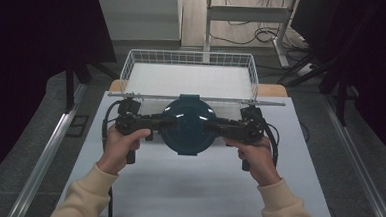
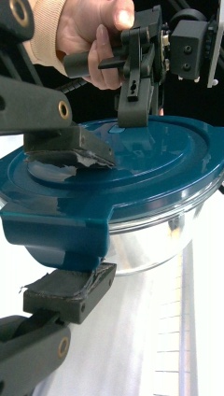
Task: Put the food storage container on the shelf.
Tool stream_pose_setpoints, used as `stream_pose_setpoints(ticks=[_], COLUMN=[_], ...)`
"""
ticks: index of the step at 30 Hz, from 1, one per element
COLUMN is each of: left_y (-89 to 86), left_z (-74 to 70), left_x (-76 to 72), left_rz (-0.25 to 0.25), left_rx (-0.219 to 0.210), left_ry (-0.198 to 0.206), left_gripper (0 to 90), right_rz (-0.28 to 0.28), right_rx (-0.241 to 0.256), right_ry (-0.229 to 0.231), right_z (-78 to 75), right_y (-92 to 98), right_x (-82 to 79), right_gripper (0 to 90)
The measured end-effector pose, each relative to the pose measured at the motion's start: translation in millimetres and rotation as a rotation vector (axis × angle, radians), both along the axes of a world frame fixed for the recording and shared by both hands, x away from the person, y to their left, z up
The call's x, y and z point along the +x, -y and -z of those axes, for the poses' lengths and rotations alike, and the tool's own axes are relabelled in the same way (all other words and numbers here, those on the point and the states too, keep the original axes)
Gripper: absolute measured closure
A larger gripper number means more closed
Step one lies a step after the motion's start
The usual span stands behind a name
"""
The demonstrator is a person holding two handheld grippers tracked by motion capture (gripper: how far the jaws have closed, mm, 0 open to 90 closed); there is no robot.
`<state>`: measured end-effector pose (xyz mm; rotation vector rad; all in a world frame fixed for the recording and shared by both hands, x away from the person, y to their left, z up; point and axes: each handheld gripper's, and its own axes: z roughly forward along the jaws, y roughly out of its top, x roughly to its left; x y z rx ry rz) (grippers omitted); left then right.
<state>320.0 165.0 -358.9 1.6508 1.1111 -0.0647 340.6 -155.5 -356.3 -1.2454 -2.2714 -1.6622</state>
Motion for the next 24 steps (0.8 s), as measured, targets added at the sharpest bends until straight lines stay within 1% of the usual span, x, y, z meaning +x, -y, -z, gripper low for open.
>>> stream_pose_setpoints(ticks=[5, 9, 16, 21, 24], left_y=[-0.5, -1.1, -2.6, -3.8, -4.7], left_z=[-15.9, -24.7, -34.4, -39.1, -41.4], left_x=[6.3, 10.4, 16.9, 21.6, 25.0], left_rz=[0.0, -0.003, -0.001, 0.002, 0.003], left_rx=[0.007, 0.009, 0.002, 0.004, 0.004], left_ry=[0.02, 0.032, 0.045, 0.044, 0.05], left_gripper=[38.0, 38.0, 38.0, 38.0, 38.1], right_rz=[0.0, -0.001, 0.002, -0.001, -0.003], right_rx=[0.01, 0.012, 0.008, 0.004, 0.002], right_ry=[0.015, 0.022, 0.037, 0.038, 0.044], right_z=[-14.4, -23.5, -36.0, -41.3, -44.2], right_y=[-0.3, -0.8, -2.5, -3.5, -4.2], right_x=[6.7, 11.7, 17.4, 22.3, 25.2], right_gripper=[42.5, 42.5, 42.5, 42.5, 42.5])
